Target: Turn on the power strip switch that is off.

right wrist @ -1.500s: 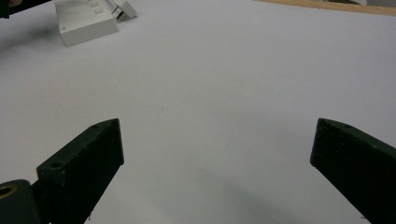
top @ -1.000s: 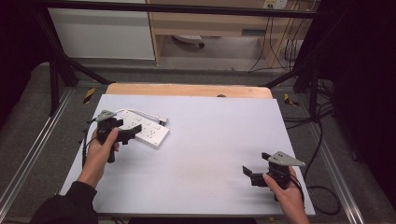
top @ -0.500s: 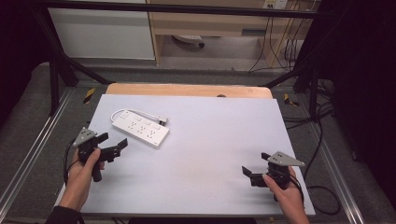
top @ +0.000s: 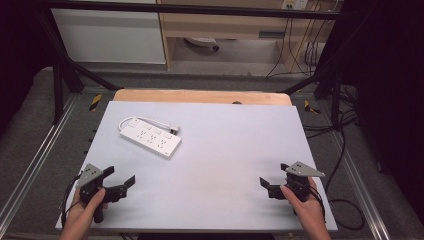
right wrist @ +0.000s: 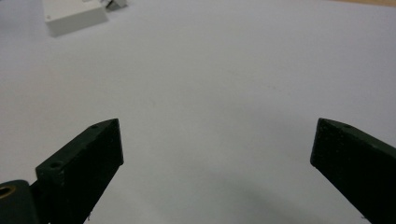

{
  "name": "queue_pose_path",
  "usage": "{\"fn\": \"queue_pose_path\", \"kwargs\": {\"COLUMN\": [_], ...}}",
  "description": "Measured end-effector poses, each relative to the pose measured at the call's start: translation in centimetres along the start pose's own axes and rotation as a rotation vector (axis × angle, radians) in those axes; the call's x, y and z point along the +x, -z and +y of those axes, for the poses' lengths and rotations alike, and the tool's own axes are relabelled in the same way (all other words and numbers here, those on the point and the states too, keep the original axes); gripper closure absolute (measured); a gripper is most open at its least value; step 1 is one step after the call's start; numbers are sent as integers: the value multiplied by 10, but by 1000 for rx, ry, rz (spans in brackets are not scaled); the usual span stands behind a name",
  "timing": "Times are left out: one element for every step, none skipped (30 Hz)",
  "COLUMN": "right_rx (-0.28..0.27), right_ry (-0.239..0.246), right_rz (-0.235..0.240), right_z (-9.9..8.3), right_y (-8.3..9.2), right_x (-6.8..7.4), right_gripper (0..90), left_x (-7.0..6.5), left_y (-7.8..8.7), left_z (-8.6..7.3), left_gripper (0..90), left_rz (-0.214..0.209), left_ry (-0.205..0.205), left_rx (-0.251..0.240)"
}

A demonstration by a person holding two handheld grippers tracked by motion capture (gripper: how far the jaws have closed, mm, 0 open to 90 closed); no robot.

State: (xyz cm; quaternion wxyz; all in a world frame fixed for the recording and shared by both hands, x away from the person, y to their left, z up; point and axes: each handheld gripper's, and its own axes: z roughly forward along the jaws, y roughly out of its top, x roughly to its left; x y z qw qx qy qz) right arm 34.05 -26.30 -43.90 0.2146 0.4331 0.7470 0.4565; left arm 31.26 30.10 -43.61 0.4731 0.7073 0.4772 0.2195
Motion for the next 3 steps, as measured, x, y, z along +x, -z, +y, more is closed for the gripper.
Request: {"fn": "queue_pose_path", "kwargs": {"right_rx": [10, 27, 48], "right_ry": [-2, -11, -15], "right_rz": [-8, -19, -36], "right_z": [-1, -2, -2], "right_y": [-3, -6, -11], "right_x": [-2, -4, -7], "right_gripper": [30, 30, 30], "left_x": [-3, -6, -9], "left_y": [1, 3, 4], "left_z": [-2, -4, -4], "left_gripper": [93, 92, 92], "left_rz": [-4, -2, 0], "left_ry": [-11, -22, -31], "left_rx": [15, 20, 24]}}
